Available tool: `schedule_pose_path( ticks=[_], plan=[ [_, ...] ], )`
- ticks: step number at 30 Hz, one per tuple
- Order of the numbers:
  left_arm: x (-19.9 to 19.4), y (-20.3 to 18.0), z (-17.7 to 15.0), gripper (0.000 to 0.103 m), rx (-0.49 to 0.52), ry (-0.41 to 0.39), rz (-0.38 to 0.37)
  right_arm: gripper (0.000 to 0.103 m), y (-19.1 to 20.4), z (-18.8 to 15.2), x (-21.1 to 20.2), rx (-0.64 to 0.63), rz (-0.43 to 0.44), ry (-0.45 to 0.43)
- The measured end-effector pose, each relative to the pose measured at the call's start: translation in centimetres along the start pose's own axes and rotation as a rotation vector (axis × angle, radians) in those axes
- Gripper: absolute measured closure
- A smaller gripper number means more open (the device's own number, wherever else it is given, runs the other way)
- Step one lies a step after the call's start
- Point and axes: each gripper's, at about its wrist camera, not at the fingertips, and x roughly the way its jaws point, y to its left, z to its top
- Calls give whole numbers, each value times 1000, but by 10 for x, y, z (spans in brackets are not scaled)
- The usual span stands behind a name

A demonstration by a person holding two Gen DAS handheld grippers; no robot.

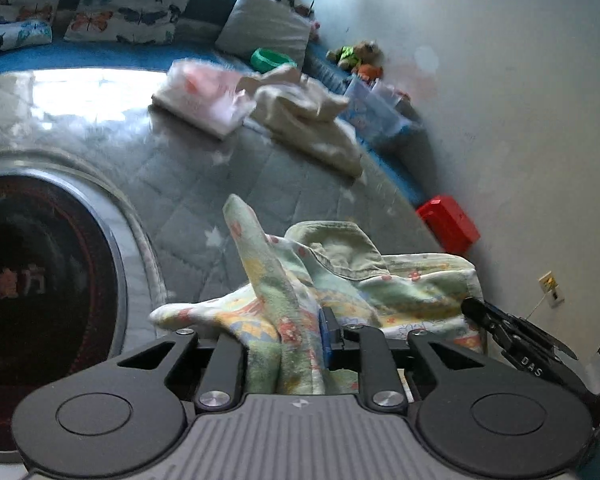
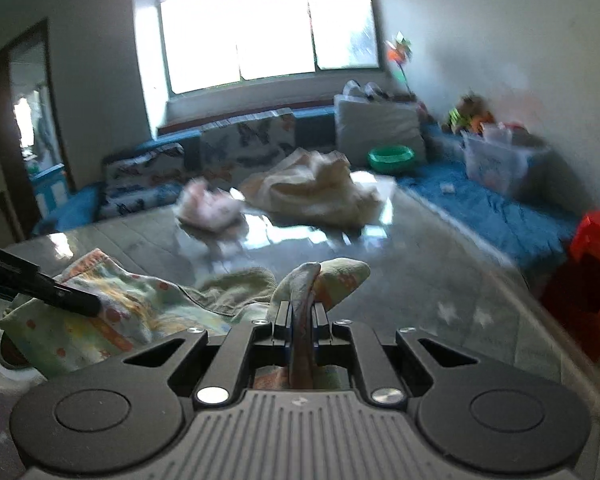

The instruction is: Fold clothes

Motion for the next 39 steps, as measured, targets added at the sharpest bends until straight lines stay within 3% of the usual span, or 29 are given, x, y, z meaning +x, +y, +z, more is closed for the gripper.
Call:
schedule_pose_path(
  ticks=[3,5,6,7,9,12,13,17,21,28,33,39],
  plan=[
    [1,9,-7,62,1,5,51,94,-8,-13,9,2,-45,38],
    [1,18,-8,60,-15,11,83,91,-13,-20,15,17,-58,71],
    [0,21,-9,52,-23,13,100,91,-15,-23,17,21,-62,83],
    [-2,23,-9,45,-23,9,127,87,-14,-24,16,4,-74,82],
    [-5,28,-9,40,-21,-3,164,81,-12,-27,16,-30,-98,82],
    [-11,35,-8,40,-35,-18,187,74,-9,-21,17,-36,-119,76],
    [-13,34,-8,40,-33,-26,189,67,-7,-19,17,-42,-118,70],
    [-13,18,-6,42,-5,-51,150,52,13,-12,23,-76,-48,62],
    [-3,-2,-2,42,44,-61,124,52,41,-10,39,-132,26,84],
    [27,-8,13,53,27,-43,88,55,73,-9,67,-177,108,112],
    [51,5,18,55,-12,-8,111,56,77,-11,81,-174,124,138],
    [47,11,19,56,-33,-15,90,56,78,-10,77,-185,122,130]
  ],
)
